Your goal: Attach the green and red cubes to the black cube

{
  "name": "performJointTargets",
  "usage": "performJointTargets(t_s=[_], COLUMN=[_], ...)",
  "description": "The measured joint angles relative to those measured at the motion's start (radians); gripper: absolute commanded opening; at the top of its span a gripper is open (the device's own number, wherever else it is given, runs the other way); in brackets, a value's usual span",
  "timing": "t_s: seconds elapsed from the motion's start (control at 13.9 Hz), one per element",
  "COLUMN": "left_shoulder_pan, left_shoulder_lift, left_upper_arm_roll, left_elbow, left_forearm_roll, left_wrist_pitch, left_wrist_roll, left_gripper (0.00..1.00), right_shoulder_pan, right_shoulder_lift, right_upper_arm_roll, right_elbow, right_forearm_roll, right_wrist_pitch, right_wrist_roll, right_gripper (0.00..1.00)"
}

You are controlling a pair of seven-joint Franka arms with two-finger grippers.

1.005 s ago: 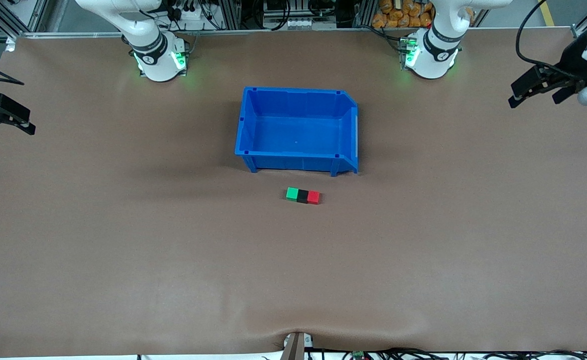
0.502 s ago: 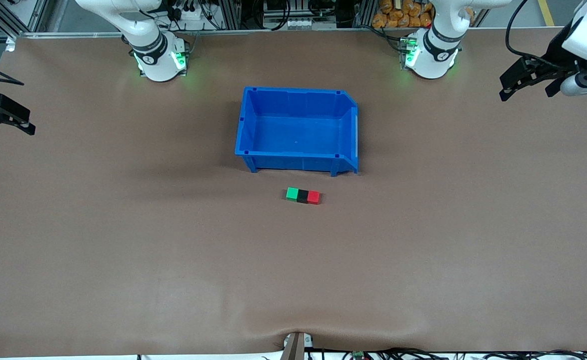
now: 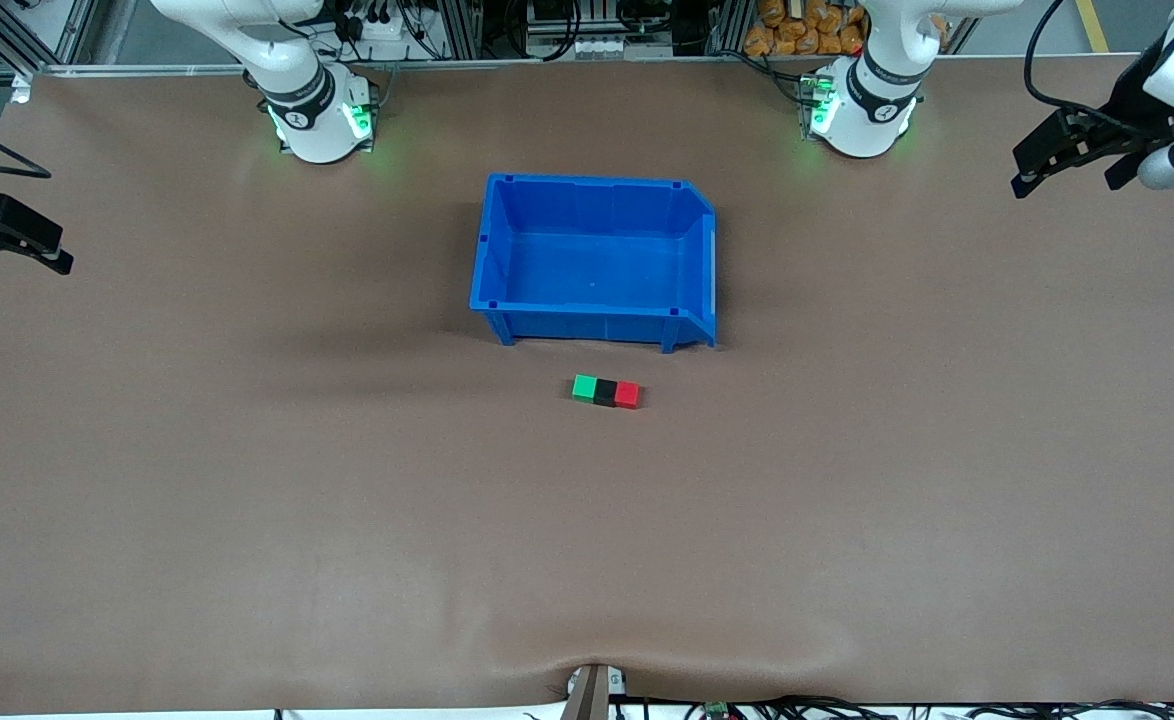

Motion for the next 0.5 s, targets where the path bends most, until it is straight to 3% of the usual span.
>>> performJointTargets(t_s=[0.5], left_shoulder_pan=[0.004], left_shoulder_lift=[0.035], left_upper_arm_roll=[-0.002], left_elbow=[0.024], left_forearm_roll=[0.026], left_wrist_pitch=[-0.035], left_wrist_roll=[0.041], left_gripper=[1.0], right_shoulder_pan=[0.0], right_shoulder_lift=[0.0], right_upper_arm_roll=[0.0], right_elbow=[0.0], right_forearm_roll=[0.0], right_wrist_pitch=[0.0], right_wrist_roll=[0.006], right_gripper=[1.0])
